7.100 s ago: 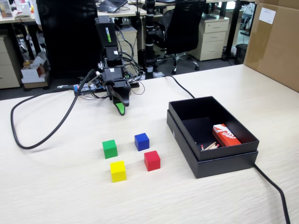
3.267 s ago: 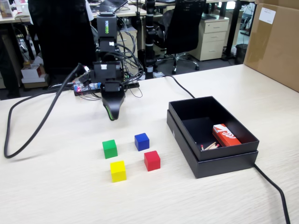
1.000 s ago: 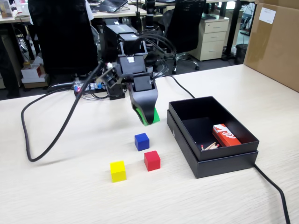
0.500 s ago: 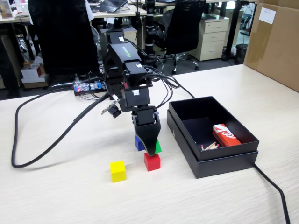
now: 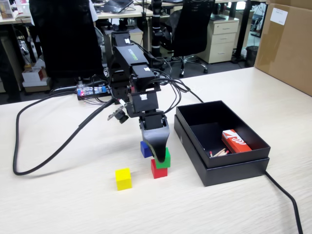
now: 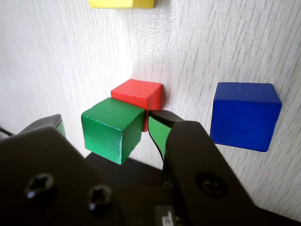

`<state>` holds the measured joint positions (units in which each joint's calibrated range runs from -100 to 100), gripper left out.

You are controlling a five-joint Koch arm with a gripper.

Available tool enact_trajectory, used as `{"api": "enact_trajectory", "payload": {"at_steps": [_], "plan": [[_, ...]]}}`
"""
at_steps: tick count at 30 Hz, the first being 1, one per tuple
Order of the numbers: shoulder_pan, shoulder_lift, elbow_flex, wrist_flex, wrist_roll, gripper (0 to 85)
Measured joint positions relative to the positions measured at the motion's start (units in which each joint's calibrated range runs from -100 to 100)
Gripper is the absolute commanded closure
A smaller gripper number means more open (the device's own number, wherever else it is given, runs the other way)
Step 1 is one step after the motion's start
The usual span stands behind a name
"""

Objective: Put the green cube on top of the red cube

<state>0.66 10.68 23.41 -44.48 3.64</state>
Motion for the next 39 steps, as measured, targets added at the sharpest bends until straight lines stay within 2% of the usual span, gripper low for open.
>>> {"api": "enact_trajectory", "payload": {"at_steps": [15,27,39], "plan": [[-0.15,-4.27,-3.83,0.00,-0.24,41.5],[-0.24,-32.88,-15.97,-0.08,-0.59,41.5],[-0.88,-68.61,-47.10,0.31,-2.93,38.8]]}}
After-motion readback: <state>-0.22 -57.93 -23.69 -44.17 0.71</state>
